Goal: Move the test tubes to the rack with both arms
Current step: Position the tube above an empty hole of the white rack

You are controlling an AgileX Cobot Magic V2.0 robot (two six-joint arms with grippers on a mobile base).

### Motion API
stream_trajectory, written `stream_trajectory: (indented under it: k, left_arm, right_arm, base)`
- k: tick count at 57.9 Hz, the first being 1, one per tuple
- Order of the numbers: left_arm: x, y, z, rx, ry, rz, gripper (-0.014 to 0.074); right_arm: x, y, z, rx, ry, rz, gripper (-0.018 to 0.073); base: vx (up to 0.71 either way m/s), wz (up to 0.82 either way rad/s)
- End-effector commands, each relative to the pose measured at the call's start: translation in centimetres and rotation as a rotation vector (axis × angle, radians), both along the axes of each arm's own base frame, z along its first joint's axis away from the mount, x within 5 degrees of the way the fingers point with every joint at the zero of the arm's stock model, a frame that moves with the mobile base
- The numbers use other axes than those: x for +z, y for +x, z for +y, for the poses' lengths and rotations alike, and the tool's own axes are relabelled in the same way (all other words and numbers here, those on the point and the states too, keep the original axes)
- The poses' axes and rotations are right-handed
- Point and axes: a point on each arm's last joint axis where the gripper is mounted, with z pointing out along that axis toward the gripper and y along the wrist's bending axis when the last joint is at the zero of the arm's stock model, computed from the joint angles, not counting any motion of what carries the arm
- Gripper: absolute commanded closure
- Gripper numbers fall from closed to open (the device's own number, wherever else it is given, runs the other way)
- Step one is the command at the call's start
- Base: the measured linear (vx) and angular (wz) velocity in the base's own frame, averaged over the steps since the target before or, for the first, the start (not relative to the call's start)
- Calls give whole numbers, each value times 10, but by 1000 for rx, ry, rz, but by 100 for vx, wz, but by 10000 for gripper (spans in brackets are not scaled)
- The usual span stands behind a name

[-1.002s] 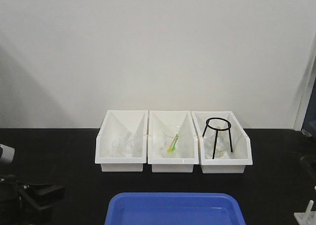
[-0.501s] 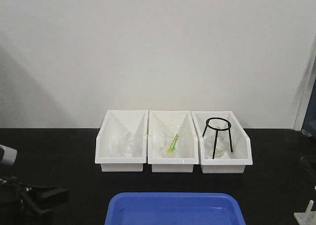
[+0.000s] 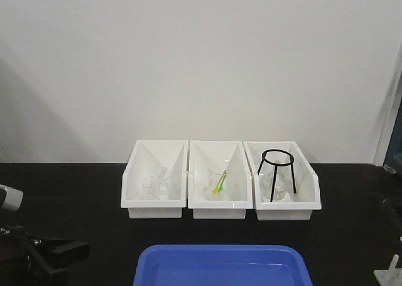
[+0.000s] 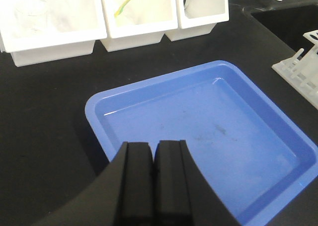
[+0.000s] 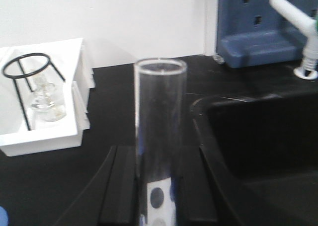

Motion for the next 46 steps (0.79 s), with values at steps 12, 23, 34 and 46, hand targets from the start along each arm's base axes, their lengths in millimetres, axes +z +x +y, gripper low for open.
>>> stream_trajectory:
  k: [12,23,34,46]
  left_arm:
    - [13,-3,-1,-28,22,-49,614]
    - [13,-3,-1,-28,22,-49,614]
    - [13,-3,-1,-28,22,-49,614]
    - [13,-3,-1,-30,21,-49,614]
  right_arm:
    - [7,14,-3,67,36,-76,566]
    - [2,17,-4,94,-3,-63,566]
    - [1,17,-5,103,-50,-56,566]
    - [-8,23,-8,118,-29,-40,566]
  base:
    - [0,0]
    - [0,0]
    - [0,0]
    - [0,0]
